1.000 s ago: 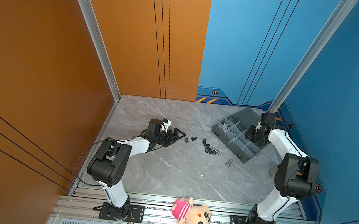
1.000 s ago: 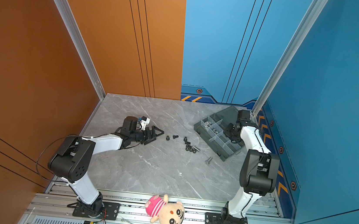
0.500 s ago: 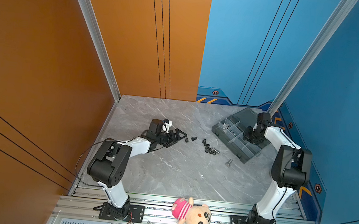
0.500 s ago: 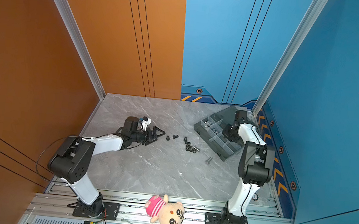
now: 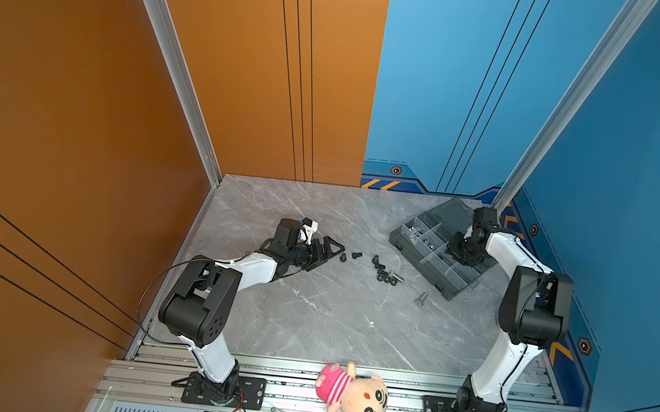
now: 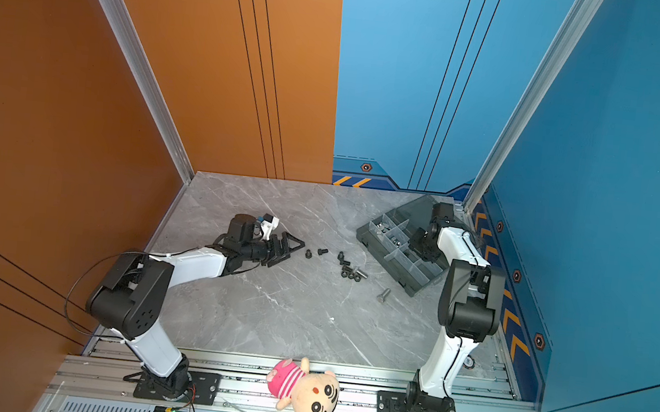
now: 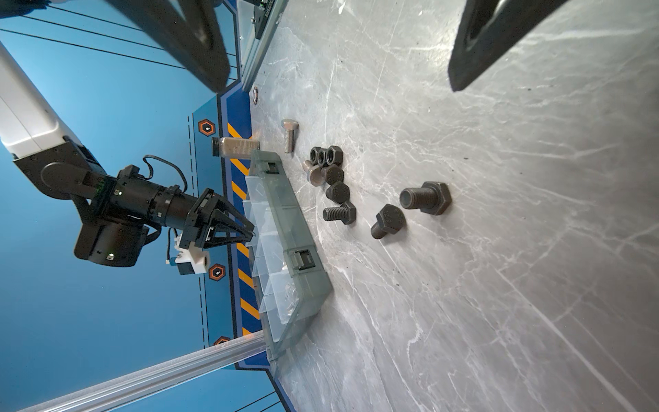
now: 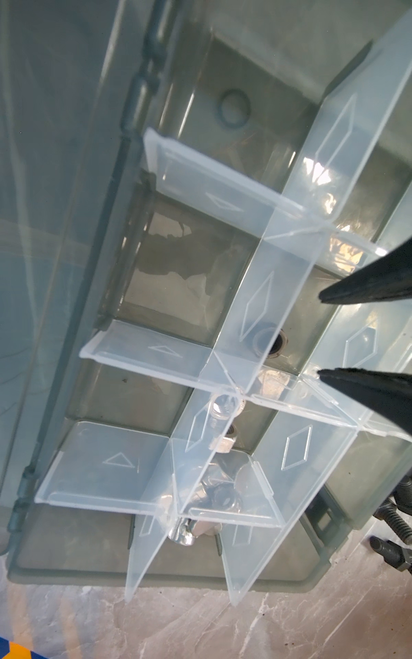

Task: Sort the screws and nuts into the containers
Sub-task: 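Open the right gripper to drop the black nut into a compartment, then move the open right gripper back over the hardware pile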

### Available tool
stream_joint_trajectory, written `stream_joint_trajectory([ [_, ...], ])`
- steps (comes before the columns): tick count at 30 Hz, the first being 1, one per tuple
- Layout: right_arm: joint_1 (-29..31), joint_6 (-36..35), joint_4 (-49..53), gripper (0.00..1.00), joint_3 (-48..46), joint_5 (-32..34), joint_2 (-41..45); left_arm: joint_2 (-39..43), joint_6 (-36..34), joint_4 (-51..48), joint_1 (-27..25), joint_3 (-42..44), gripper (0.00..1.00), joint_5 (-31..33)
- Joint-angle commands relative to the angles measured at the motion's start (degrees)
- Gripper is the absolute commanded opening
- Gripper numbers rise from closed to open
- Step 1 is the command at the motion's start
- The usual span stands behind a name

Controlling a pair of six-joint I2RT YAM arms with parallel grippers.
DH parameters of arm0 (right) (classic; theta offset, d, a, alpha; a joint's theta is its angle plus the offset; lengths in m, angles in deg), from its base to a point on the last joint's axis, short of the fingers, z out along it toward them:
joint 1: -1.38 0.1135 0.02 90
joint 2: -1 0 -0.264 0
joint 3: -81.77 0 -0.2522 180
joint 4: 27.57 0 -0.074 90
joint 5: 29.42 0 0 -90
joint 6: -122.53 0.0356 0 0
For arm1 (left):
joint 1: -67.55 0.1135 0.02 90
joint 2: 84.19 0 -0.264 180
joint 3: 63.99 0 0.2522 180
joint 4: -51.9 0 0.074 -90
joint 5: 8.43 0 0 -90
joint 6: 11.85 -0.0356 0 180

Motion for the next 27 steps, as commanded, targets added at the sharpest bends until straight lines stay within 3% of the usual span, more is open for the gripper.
stream_joint_trajectory([
  [1, 0.96, -1.57, 2.94, 0.36, 1.17, -1.86, 3.67, 1.24, -0.70, -0.98, -0.28, -0.93, 0.98, 0.49],
  [9, 5.80, -3.81, 4.71, 0.39, -2.08, -7.40, 10.23, 0.89, -0.93, -1.03, -0.10, -0.80, 0.98, 0.14],
  [16, 14.04, -1.15, 0.52, 0.41, -10.55, -7.54, 13.85, 0.84, -1.19, -0.97, 0.28, -0.52, 0.98, 0.10],
  [27, 23.82, 4.00, -6.08, 0.42, -15.75, -4.47, 9.44, 0.18, -1.24, -1.05, 0.33, -0.74, 0.98, -0.24],
])
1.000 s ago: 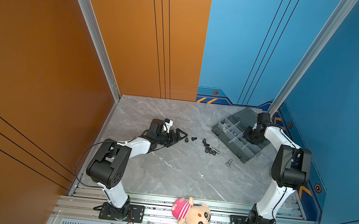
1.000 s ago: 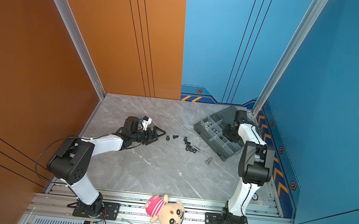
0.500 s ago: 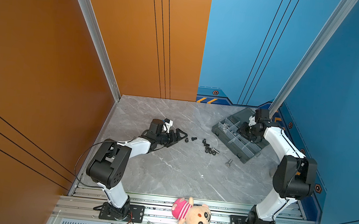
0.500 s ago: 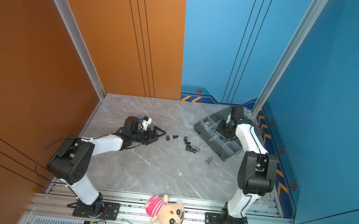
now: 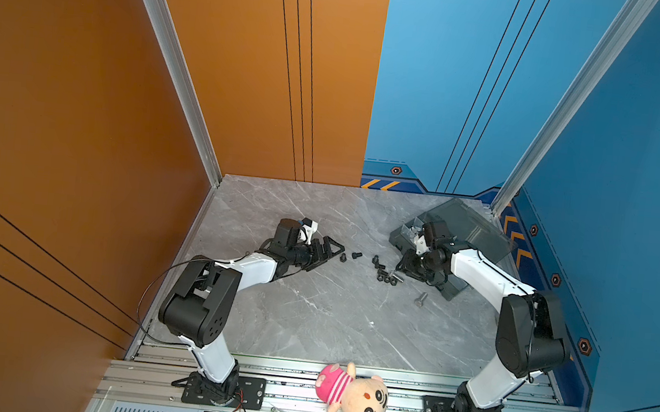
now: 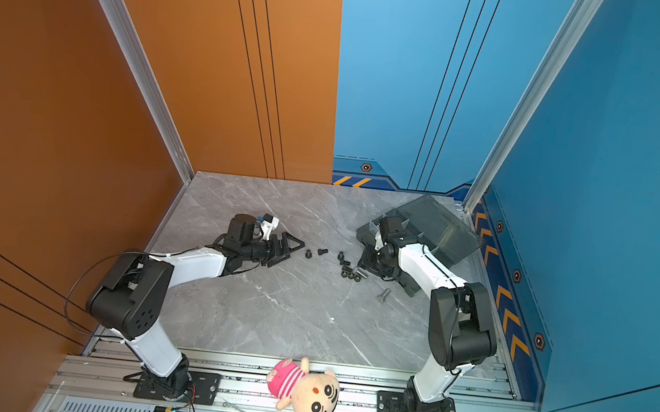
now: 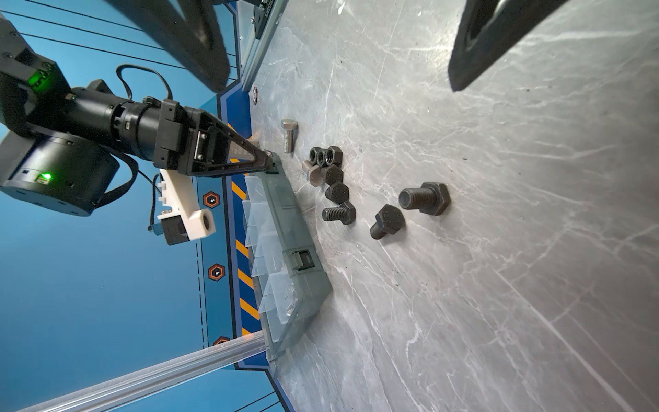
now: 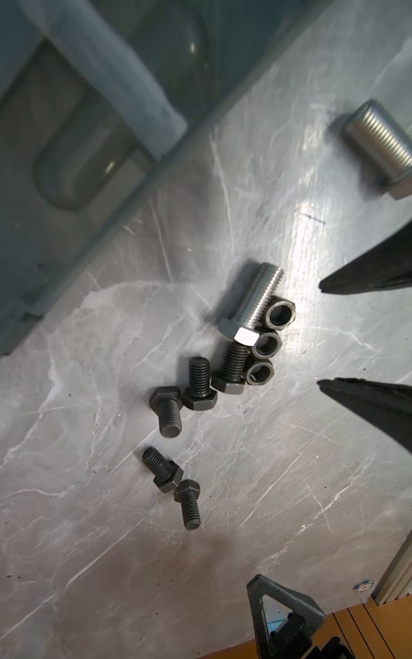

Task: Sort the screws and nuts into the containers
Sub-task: 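Move the open right gripper back over the hardware pile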

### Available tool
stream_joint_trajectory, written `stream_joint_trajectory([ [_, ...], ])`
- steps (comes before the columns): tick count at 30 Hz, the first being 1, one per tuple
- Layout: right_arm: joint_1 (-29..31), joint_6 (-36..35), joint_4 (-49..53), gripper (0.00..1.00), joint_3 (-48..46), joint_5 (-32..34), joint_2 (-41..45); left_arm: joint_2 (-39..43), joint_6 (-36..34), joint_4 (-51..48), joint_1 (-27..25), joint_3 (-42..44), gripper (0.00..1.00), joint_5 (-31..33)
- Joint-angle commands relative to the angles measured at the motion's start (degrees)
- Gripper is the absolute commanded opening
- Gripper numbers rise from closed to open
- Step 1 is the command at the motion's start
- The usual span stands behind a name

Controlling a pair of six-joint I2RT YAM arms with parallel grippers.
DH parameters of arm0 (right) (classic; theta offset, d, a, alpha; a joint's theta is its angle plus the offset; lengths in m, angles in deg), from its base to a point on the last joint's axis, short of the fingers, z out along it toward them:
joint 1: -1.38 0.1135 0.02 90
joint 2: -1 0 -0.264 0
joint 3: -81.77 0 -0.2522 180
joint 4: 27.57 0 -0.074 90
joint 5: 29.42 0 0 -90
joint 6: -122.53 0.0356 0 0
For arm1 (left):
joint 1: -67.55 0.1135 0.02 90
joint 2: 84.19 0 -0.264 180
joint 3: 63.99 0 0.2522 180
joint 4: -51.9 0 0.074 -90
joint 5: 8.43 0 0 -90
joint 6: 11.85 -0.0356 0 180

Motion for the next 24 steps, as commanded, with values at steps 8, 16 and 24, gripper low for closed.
stream_joint_trajectory([
  [8, 6.15, -1.47, -1.76, 0.42, 4.07, 5.25, -7.70, -0.15, -1.17, -0.83, 0.44, -0.95, 0.97, -0.23],
  [16, 8.60, -9.05, 1.28, 0.42, 9.04, 7.30, -9.99, 0.16, -1.18, -0.76, 0.86, -0.41, 0.98, -0.23],
  [24, 8.71, -11.01, 2.50, 0.42, 10.77, 7.40, -12.11, -0.04, -1.14, -0.82, 0.97, -0.49, 0.98, -0.30],
])
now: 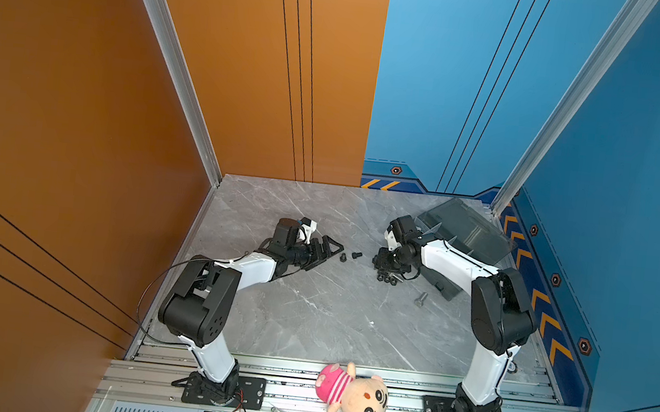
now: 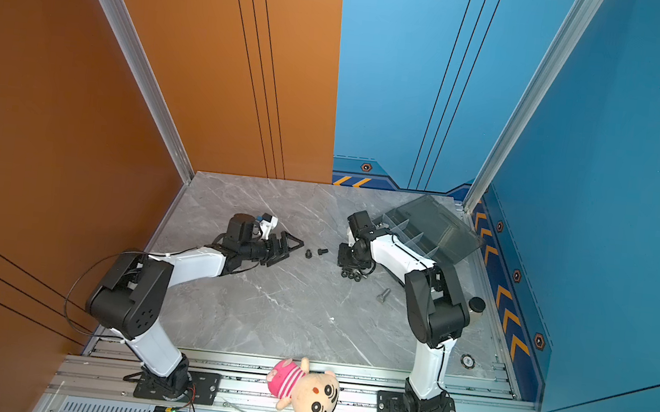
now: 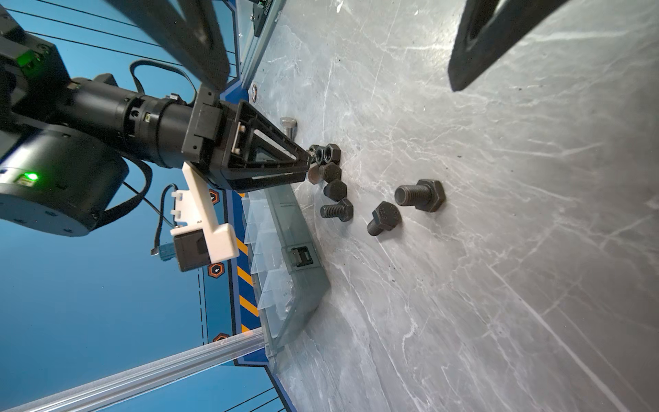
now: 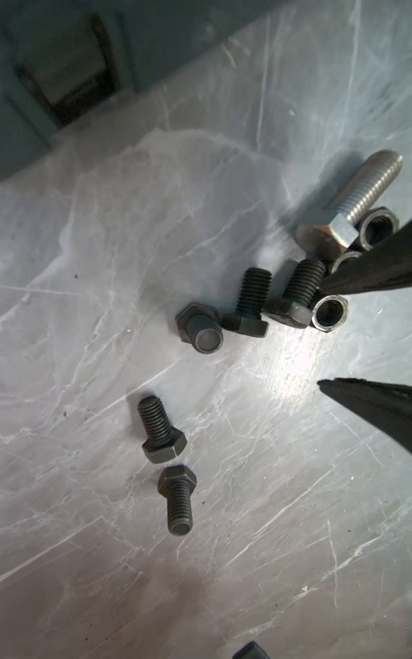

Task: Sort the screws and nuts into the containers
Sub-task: 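Move the open right gripper back over the hardware pile, then lower the right gripper onto a black hex nut and close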

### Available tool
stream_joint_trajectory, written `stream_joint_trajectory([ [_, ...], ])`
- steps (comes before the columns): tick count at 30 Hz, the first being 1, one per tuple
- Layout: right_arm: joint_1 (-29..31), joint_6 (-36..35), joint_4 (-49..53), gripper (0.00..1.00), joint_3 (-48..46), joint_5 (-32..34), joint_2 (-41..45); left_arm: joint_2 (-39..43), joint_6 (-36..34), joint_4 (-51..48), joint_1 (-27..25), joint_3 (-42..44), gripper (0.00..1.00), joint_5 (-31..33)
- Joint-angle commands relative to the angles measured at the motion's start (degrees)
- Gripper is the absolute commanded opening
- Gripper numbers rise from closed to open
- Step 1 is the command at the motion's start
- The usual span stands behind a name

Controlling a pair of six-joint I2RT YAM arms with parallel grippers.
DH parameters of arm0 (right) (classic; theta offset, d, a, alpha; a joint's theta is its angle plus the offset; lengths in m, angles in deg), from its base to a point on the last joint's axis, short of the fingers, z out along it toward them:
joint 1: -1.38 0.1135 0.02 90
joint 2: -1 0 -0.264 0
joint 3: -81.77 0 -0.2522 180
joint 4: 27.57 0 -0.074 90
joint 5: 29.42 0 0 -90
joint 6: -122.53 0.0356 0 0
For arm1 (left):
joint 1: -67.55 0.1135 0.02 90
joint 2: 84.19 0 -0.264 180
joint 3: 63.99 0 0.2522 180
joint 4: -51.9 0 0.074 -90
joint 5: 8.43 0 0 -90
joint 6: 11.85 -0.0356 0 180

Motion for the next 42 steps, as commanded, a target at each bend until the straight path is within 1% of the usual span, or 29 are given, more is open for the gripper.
stream_joint_trajectory([
  [1, 0.20, -2.13, 2.66, 0.42, 1.40, 1.44, -1.68, -0.06, -1.05, -0.77, 0.36, -0.49, 0.98, -0.28],
  [11, 0.52, -2.04, 2.77, 0.42, 1.78, 1.13, -3.73, -0.15, -1.12, -0.79, 0.32, -0.27, 0.98, -0.11],
  [26, 2.01, -2.01, 3.09, 0.41, 1.16, 2.62, -5.51, -0.20, -1.23, -0.83, 0.32, -0.05, 0.98, -0.01],
  [42, 2.64, -1.34, 2.84, 0.41, -1.31, 3.24, -3.22, -0.37, -1.23, -0.60, 0.30, 0.03, 0.98, -0.20],
])
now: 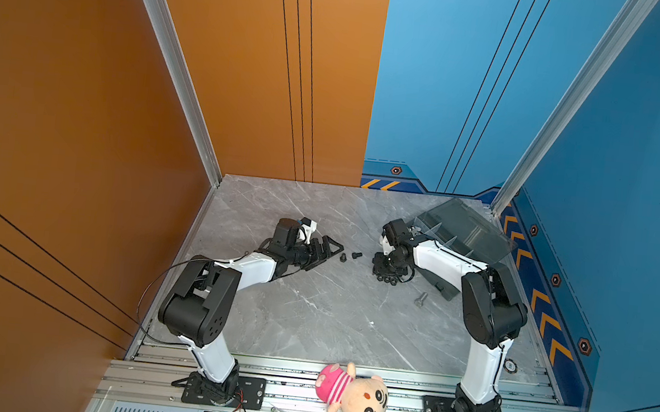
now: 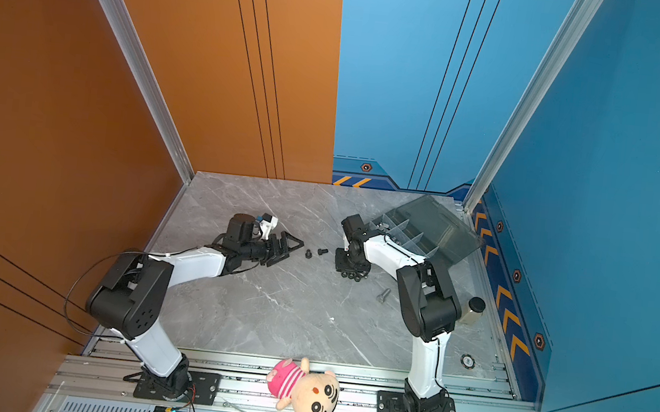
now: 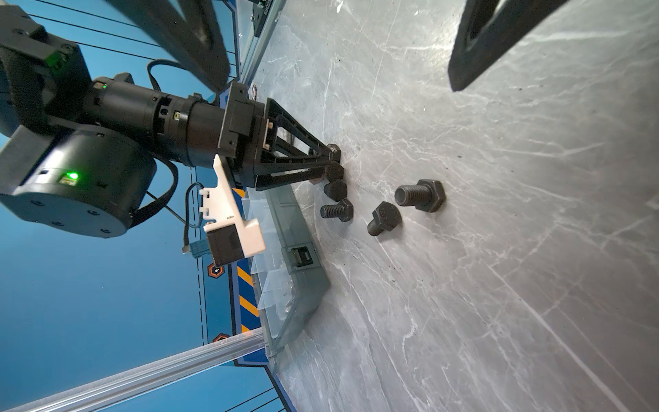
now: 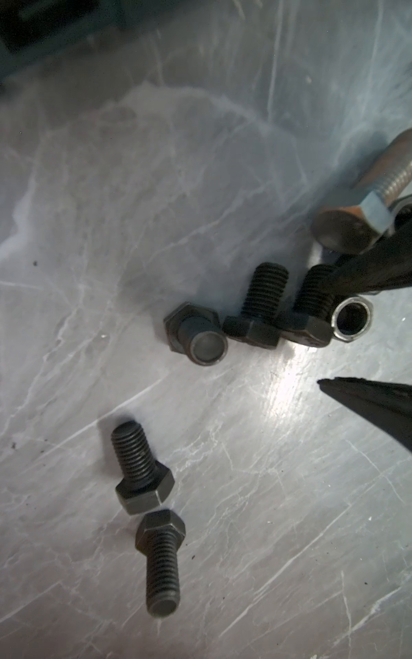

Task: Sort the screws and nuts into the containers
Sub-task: 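Lower the right gripper onto a black hex nut and close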

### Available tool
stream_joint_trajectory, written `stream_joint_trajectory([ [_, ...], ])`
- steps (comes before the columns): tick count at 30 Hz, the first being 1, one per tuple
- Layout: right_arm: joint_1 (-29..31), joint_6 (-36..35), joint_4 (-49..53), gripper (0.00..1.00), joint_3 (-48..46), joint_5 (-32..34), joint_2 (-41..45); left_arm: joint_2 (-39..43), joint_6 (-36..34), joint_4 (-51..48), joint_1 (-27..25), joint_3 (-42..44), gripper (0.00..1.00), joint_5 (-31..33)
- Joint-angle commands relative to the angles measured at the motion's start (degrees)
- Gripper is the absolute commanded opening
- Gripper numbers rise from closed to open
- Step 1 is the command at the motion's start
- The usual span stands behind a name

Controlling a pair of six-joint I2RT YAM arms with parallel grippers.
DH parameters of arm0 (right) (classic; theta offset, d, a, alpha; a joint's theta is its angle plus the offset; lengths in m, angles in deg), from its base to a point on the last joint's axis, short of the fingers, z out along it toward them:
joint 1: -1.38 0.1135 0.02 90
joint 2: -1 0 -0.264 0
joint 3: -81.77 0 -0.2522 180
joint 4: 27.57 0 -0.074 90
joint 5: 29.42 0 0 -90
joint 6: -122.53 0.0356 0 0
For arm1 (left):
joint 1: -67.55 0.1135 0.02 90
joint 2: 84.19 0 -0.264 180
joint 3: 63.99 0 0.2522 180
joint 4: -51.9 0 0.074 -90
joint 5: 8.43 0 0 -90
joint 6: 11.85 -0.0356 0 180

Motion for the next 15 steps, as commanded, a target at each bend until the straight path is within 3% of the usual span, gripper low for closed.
stream_joint_trajectory([
  [1, 0.75, -0.32, 1.87, 0.41, -2.55, 0.75, 0.30, -0.40, -1.25, -0.56, 0.38, -0.01, 0.98, -0.19],
  [15, 0.50, 0.14, -0.59, 0.42, -4.83, -2.98, 2.39, -0.77, -1.14, -0.32, 0.30, -0.34, 0.98, -0.44],
])
